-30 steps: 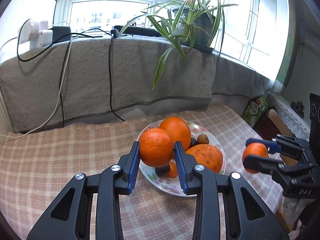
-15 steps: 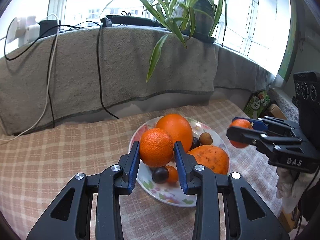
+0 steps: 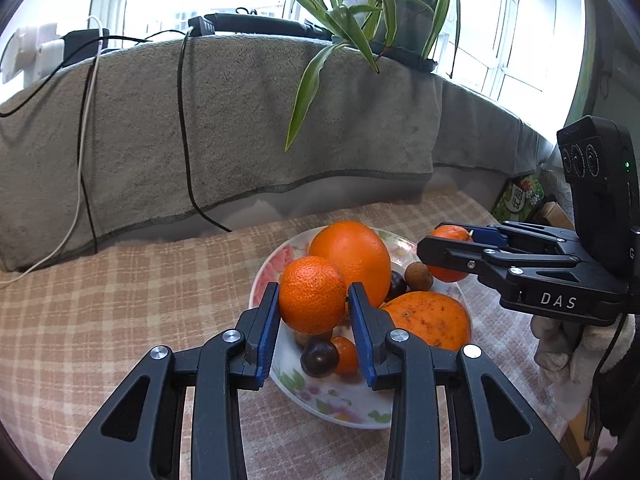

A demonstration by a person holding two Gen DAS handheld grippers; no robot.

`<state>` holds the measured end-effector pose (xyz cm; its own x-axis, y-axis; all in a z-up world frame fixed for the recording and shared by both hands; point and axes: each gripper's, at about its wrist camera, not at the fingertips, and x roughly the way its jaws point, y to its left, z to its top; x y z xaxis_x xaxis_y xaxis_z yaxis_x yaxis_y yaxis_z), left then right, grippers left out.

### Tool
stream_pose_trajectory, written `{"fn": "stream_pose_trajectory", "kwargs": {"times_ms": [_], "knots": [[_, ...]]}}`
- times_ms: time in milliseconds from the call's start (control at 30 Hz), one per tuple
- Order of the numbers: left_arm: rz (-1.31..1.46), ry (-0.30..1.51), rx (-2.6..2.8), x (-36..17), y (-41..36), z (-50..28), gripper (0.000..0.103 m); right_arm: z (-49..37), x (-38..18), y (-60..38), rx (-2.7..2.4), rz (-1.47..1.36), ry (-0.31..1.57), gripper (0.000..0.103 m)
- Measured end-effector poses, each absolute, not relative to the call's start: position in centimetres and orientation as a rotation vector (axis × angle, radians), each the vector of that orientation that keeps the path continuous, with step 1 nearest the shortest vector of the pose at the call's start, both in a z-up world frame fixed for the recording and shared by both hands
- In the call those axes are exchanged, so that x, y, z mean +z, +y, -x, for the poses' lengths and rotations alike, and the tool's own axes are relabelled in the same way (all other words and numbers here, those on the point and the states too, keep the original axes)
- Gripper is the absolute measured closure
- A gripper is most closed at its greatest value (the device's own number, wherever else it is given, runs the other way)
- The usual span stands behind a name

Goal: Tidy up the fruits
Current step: 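Carry both held tangerines over the white plate, then lower the tangerines onto the plate and open both grippers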

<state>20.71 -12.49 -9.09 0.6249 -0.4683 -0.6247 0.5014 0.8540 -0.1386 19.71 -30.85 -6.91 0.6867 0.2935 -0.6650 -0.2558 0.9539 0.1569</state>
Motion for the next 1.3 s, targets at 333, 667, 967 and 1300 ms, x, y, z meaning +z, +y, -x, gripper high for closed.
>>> {"fn": "stream_pose_trajectory", "kwargs": {"times_ms": [333, 667, 967, 1300], "knots": [[-0.054, 0.702, -0.559, -9.2, -12.6, -20.9, 0.069, -20.3, -7.1, -30.6, 0.317, -0.058, 0.754, 0.054], [-0.058, 0.675, -0.555, -8.4, -12.4, -20.3, 0.054, -19.8, -6.0, -30.4, 0.303, -0.050, 0.714, 0.032], [-0.081, 0.659, -0.542, -7.9, -12.5, -19.5, 0.031, -19.0, -5.3, -30.9, 0.276, -0.057, 0.692, 0.020], [-0.091, 0.656, -0.525, -7.1, -12.7, -18.5, 0.022, -17.8, -4.3, -30.6, 0.260, -0.033, 0.670, 0.009]]}}
